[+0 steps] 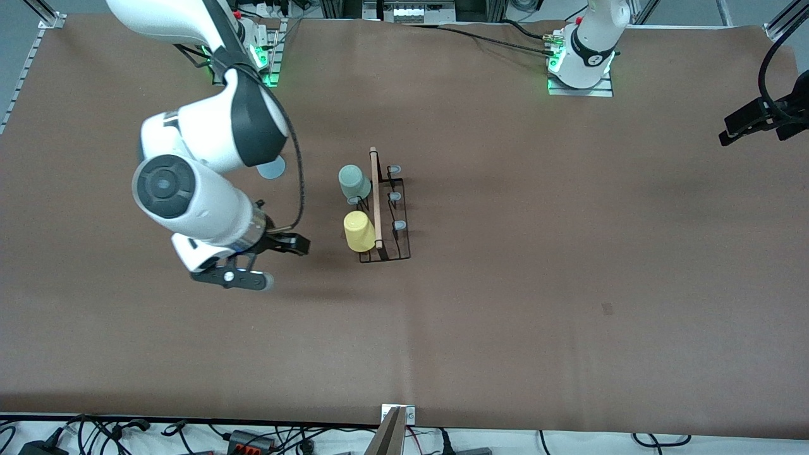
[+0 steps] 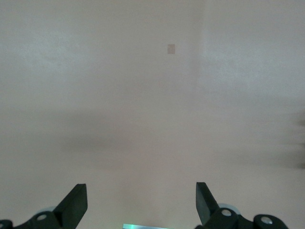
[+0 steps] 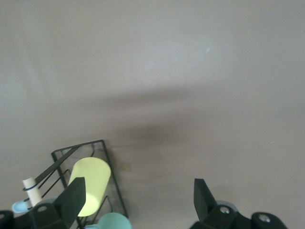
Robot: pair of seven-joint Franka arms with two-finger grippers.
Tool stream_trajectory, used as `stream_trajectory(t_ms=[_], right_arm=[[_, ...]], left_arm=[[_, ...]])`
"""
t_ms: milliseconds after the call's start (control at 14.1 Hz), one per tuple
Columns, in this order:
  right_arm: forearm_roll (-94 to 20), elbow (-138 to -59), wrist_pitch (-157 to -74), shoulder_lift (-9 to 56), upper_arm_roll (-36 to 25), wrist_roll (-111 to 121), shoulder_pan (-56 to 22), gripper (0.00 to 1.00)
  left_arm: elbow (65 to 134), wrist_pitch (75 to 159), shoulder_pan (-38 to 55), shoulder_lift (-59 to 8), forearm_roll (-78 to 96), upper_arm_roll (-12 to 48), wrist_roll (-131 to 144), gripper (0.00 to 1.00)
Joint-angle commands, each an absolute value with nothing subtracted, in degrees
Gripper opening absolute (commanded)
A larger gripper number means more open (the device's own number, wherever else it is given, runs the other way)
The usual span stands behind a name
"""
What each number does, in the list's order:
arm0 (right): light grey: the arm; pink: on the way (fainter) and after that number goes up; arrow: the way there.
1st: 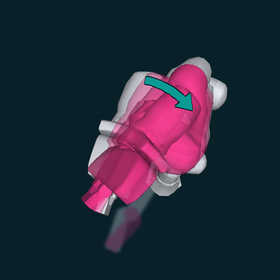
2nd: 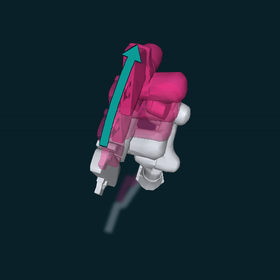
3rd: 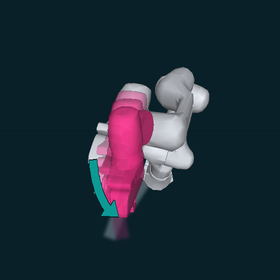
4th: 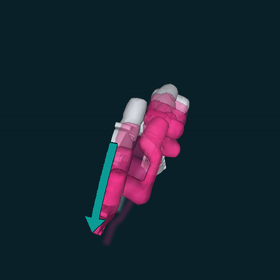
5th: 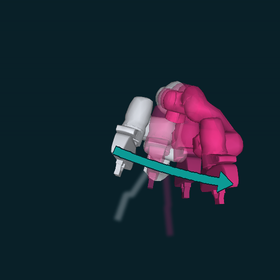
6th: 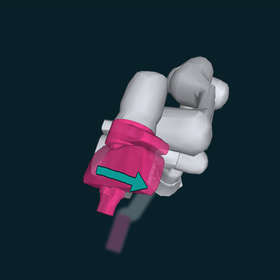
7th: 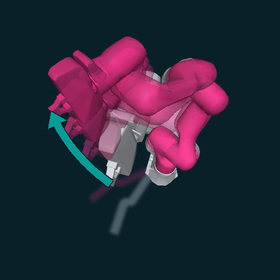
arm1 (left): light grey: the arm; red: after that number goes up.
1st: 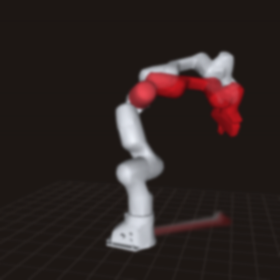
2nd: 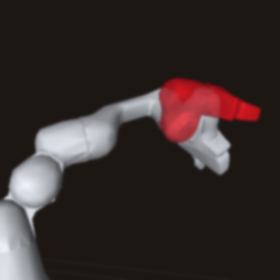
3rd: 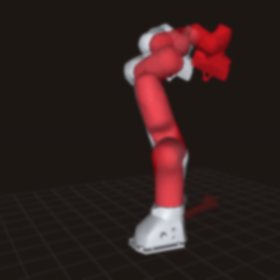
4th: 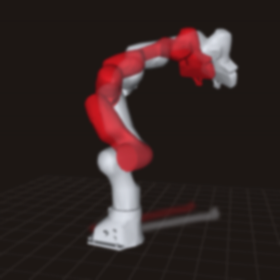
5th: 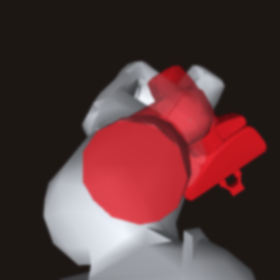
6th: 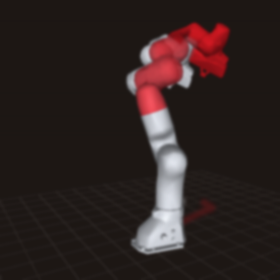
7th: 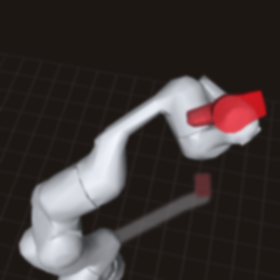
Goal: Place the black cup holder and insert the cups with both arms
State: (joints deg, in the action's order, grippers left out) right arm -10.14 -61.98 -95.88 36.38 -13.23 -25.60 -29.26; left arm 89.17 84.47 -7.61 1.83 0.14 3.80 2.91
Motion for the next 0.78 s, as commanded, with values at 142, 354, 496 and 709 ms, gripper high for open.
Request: stream_trajectory(t_ms=[142,354,496,709], right_arm=[[-10.37,-62.93,-94.92,32.88,-14.33,-23.99,-24.98,1.00],[-9.59,-66.42,-95.36,27.80,-7.94,-21.90,-14.10,1.00],[-8.35,-68.37,-95.45,25.32,-5.37,-15.68,-7.50,1.00],[-6.24,-73.55,-95.45,20.49,-5.01,-5.48,-1.43,1.00]], left_arm=[[87.54,83.32,-7.47,1.14,1.14,3.25,2.46,1.00],[87.54,83.23,-7.47,1.14,1.06,3.16,2.46,1.00],[87.54,83.06,-7.47,1.14,1.14,3.16,2.37,1.00],[87.54,82.97,-7.47,1.23,1.05,3.08,2.55,1.00]])
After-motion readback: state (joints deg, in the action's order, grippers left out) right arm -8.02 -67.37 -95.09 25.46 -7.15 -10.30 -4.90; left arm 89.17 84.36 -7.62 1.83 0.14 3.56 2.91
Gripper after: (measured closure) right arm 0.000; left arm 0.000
